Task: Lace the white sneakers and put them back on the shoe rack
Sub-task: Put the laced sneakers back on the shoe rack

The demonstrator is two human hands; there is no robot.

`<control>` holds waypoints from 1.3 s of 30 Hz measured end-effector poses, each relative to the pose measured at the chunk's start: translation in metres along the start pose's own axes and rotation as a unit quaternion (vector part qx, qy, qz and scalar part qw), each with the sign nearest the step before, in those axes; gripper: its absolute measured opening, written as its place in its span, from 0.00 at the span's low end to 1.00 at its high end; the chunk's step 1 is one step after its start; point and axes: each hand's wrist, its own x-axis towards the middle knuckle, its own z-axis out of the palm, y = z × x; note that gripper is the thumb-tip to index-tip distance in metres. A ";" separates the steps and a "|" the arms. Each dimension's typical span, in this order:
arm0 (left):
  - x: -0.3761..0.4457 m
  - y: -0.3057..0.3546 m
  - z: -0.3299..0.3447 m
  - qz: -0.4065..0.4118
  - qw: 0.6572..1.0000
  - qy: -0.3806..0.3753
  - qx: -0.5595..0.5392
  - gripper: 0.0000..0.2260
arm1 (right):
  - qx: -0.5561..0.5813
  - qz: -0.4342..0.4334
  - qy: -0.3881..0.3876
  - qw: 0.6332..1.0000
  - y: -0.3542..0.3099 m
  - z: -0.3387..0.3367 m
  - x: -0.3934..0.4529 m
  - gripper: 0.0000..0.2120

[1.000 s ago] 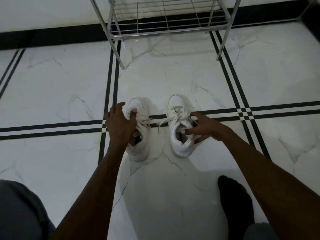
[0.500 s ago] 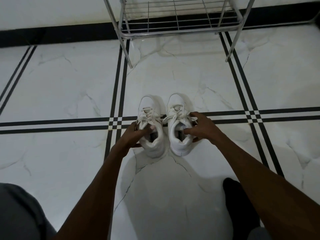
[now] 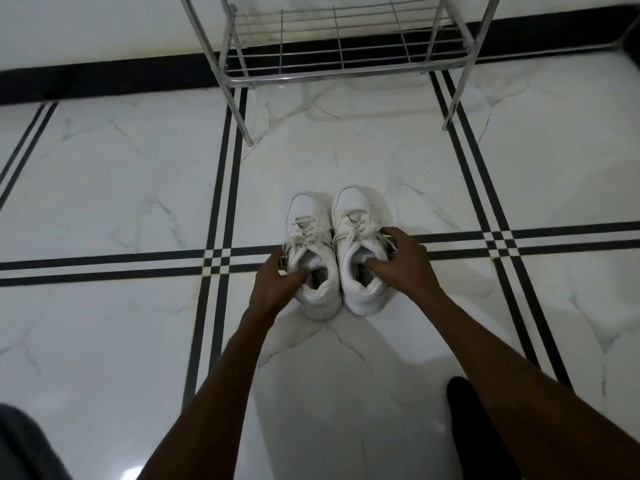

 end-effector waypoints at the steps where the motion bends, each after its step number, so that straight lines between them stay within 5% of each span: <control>1: 0.002 0.005 0.004 0.007 1.000 -0.002 0.002 0.25 | 0.009 -0.004 0.006 1.000 -0.001 -0.005 0.004 0.31; 9: -0.009 0.084 0.012 0.030 0.999 -0.011 -0.018 0.28 | 0.011 -0.014 0.010 1.000 -0.038 -0.066 0.010 0.34; 26: -0.111 0.415 -0.080 -0.010 1.000 -0.013 0.013 0.28 | 0.063 0.009 -0.025 0.998 -0.301 -0.294 -0.017 0.32; 39: 0.028 0.509 -0.094 -0.007 1.000 -0.020 -0.021 0.18 | 0.068 0.018 -0.035 0.997 -0.369 -0.309 0.132 0.32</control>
